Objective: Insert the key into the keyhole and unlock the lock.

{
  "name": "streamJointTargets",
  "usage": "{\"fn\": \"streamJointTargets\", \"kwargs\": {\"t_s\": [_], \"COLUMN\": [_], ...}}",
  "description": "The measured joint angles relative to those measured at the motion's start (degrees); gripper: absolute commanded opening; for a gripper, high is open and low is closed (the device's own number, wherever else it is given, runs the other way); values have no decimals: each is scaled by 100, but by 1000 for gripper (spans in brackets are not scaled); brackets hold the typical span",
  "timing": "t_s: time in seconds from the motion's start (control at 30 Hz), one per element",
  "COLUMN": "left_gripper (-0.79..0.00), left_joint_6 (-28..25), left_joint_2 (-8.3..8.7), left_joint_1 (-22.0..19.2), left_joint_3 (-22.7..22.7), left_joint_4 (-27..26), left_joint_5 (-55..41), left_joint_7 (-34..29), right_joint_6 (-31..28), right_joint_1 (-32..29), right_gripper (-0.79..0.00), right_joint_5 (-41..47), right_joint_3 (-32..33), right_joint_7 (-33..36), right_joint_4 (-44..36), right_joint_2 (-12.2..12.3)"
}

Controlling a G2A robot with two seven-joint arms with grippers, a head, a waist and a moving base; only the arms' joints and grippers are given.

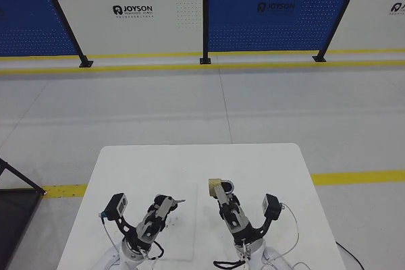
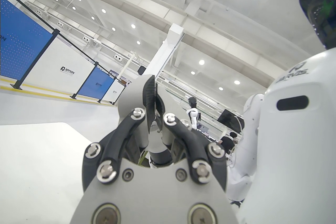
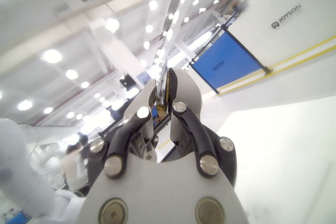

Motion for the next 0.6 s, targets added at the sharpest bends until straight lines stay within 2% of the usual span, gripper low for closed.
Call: {"fn": "streamJointTargets", "kwargs": {"t_s": [0.27,0.43,0.6], "left_gripper": [-785,-785,-785], "left_joint_6": [12,317,354], "left_joint_2": [-4,-49,-102], "left_joint_1": [0,-78,-182], "left_joint_3": [1,148,273], "left_joint_4": [-7,-31,71], "left_joint_5": [4,-212,-324], "left_joint_7": [-6,-306,-426], "right_joint_6": [-2,-56,-158], "right_joint_1": [1,25,33], "right_gripper": [-785,-785,-785], "right_joint_5": [23,83,-145], "right_joint_3": [-3,-33,-145], "right_joint_7": [19,172,107], "right_joint_4": [-9,-50,0], "right_joint_2": [0,-8,-32]}}
